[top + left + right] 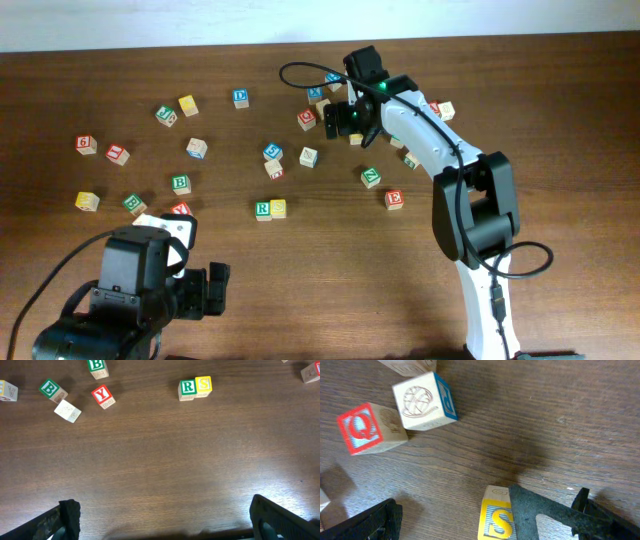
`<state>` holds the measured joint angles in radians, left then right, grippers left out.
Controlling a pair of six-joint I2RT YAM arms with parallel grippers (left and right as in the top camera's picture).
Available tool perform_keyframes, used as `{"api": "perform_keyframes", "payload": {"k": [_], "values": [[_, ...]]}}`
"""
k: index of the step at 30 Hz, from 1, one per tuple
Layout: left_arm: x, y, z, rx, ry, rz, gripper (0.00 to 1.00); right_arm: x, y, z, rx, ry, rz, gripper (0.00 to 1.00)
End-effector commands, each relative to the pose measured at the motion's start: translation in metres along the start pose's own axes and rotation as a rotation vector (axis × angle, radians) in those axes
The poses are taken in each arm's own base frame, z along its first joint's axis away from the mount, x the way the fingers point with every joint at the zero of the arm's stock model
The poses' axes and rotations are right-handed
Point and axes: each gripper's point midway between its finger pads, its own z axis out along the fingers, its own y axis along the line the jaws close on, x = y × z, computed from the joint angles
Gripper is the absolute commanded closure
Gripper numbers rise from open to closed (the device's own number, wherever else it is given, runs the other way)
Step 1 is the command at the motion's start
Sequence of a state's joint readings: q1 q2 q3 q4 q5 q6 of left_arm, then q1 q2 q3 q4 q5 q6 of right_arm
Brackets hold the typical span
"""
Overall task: Spell out RSS
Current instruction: 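Reach the right gripper up and grasp the second yellow S block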
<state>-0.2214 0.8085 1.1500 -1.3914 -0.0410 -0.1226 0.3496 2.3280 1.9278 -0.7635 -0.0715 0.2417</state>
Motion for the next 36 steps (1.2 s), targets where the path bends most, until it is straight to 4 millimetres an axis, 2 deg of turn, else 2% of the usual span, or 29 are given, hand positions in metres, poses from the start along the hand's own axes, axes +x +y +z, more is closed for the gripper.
{"api": "perform_keyframes", "payload": {"k": [1,6,13,26,32,36], "values": [[-0.001,0.0,-0.002,0.0,-0.009,0.011,0.0,0.014,0.0,0.017,0.006,0.047,0.022,0.02],[-0.001,0.0,-0.002,0.0,-0.009,0.011,0.01,0.013,0.001,0.017,0.006,0.044,0.021,0.08],[-0.001,0.0,-0.002,0.0,-0.009,0.011,0.01,0.015,0.0,0.018,0.007,0.048,0.022,0.31],[-0.001,0.0,-0.002,0.0,-0.009,0.011,0.01,0.024,-0.003,0.03,0.016,0.083,0.024,0.33],[-0.001,0.0,-0.002,0.0,-0.009,0.011,0.01,0.026,-0.004,0.031,0.018,0.09,0.025,0.58],[-0.001,0.0,-0.002,0.0,-0.009,0.011,0.01,0.026,-0.004,0.031,0.018,0.09,0.025,0.66]]}}
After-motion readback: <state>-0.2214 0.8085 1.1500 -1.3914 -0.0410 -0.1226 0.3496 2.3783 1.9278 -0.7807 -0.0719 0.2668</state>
